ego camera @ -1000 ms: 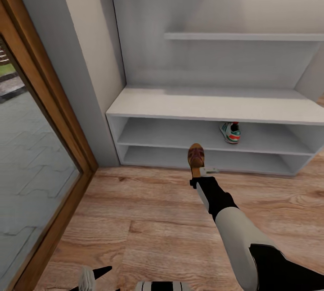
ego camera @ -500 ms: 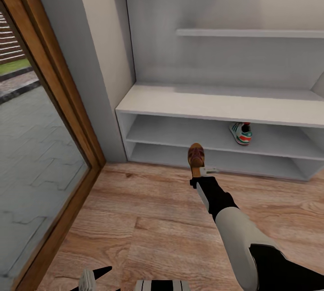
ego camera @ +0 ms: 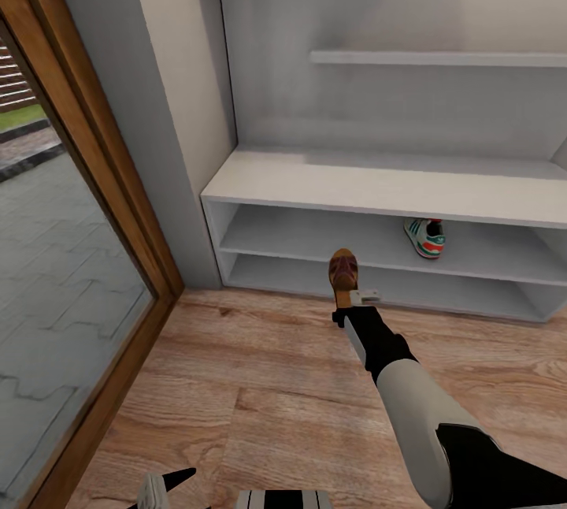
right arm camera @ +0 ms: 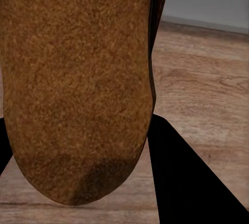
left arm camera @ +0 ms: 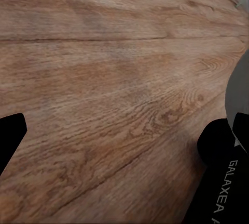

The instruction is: Pick up the two gym shoes and the two sandals from the corridor floor and place them onto the hallstand (shoe rack) in the corridor, making sure they are on the rack and not on the floor. Arrange them so the two gym shoes are next to each other and the two sandals are next to each other.

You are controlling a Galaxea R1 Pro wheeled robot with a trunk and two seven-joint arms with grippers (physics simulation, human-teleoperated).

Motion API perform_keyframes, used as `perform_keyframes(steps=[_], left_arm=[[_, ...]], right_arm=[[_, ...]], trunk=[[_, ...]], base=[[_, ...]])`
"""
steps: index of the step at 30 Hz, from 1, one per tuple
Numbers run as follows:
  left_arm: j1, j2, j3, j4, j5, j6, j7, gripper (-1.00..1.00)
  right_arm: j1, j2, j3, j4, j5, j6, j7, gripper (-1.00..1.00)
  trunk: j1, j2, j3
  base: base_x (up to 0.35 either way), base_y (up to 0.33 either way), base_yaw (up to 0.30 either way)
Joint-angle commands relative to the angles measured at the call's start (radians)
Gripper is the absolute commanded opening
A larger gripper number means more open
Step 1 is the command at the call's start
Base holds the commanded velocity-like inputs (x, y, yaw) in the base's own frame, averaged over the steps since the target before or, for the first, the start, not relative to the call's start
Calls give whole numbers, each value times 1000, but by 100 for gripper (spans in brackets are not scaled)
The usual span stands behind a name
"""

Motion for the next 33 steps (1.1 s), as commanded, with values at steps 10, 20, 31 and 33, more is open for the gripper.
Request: perform_keyframes(steps=[10, 20, 31, 33], left_arm=[[-1, 0, 1, 12, 2, -5, -3, 100], [-1, -1, 0, 13, 2, -5, -3, 100], [-1, -1, -1, 13, 2, -6, -3, 100], [-1, -1, 0, 13, 2, -7, -3, 100]], right_arm=[[-1, 1, -8, -5, 8, 7, -2, -100], [-42, 1, -20, -22, 3, 66, -7, -100], [-52, 1, -52, -22, -96, 188, -11, -100], [-52, 1, -53, -22, -96, 189, -11, -100]], trunk=[[0, 0, -1], [0, 0, -1], [0, 0, -1], [0, 0, -1]], base=[[0, 0, 0], [0, 0, 0], [6, 0, 0], [197, 0, 0]])
